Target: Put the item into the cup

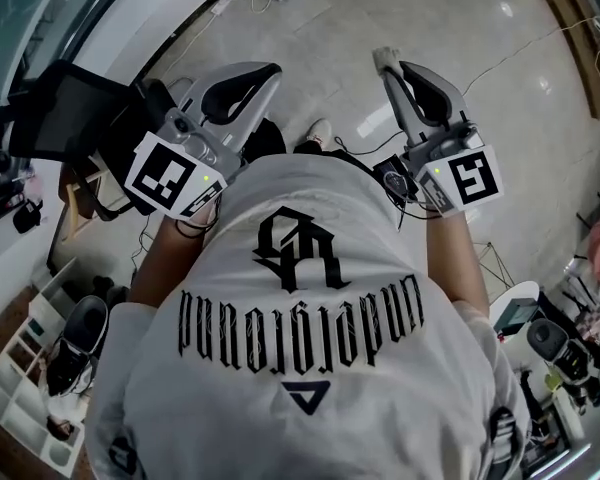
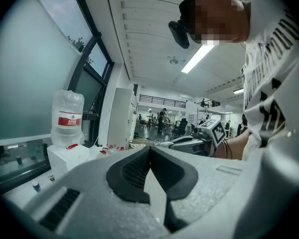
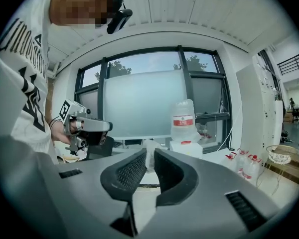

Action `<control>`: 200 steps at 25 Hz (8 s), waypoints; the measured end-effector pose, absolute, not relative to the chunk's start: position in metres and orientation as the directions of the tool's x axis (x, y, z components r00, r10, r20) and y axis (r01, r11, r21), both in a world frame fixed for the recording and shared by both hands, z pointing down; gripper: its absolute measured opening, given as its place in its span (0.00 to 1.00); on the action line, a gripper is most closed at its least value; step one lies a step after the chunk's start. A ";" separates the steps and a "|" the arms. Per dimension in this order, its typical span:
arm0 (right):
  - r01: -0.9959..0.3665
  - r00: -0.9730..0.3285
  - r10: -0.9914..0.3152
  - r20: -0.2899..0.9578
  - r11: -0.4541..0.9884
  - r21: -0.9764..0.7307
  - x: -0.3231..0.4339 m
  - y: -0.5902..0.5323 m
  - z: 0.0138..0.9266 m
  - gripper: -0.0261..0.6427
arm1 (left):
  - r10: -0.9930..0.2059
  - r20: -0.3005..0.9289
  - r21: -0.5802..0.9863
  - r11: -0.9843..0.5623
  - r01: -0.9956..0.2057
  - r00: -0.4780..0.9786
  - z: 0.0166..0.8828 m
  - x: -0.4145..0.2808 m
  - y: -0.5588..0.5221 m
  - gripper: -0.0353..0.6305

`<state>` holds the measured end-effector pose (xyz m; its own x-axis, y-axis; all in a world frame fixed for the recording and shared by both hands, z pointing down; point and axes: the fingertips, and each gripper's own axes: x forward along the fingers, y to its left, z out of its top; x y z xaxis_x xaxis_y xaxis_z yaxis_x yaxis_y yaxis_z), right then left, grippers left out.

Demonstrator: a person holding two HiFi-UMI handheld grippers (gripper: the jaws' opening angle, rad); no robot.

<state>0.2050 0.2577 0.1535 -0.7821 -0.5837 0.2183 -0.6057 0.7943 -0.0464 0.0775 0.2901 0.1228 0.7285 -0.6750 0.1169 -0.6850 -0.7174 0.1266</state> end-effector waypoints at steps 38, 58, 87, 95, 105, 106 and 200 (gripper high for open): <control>-0.700 -0.674 -0.687 0.272 0.711 0.062 -0.014 0.147 0.140 0.12 | -0.569 0.039 0.182 -0.804 -0.566 0.821 0.131 -0.144 0.161 0.07; -0.631 -0.749 -0.599 0.285 0.775 -0.029 0.015 0.043 0.154 0.12 | -0.693 0.043 0.212 -0.697 -0.684 0.720 0.131 -0.128 0.083 0.07; -0.520 -0.836 -0.453 0.309 0.834 -0.184 0.113 -0.057 0.196 0.12 | -0.771 0.131 0.232 -0.588 -0.775 0.624 0.169 -0.020 -0.006 0.07; -0.526 -0.831 -0.451 0.326 0.829 -0.192 0.093 -0.075 0.205 0.12 | -0.760 0.146 0.245 -0.592 -0.768 0.633 0.184 -0.037 -0.027 0.07; -0.534 -0.819 -0.441 0.368 0.820 -0.206 0.069 -0.095 0.233 0.12 | -0.737 0.172 0.261 -0.606 -0.752 0.654 0.208 -0.049 -0.052 0.07; -0.538 -0.815 -0.440 0.376 0.816 -0.212 0.068 -0.097 0.238 0.12 | -0.734 0.175 0.266 -0.606 -0.749 0.656 0.211 -0.050 -0.054 0.07; -0.632 -0.644 -0.372 0.668 0.752 -0.190 -0.040 -0.294 0.712 0.17 | -0.564 0.399 0.283 -0.674 -0.682 0.723 0.625 -0.029 -0.225 0.08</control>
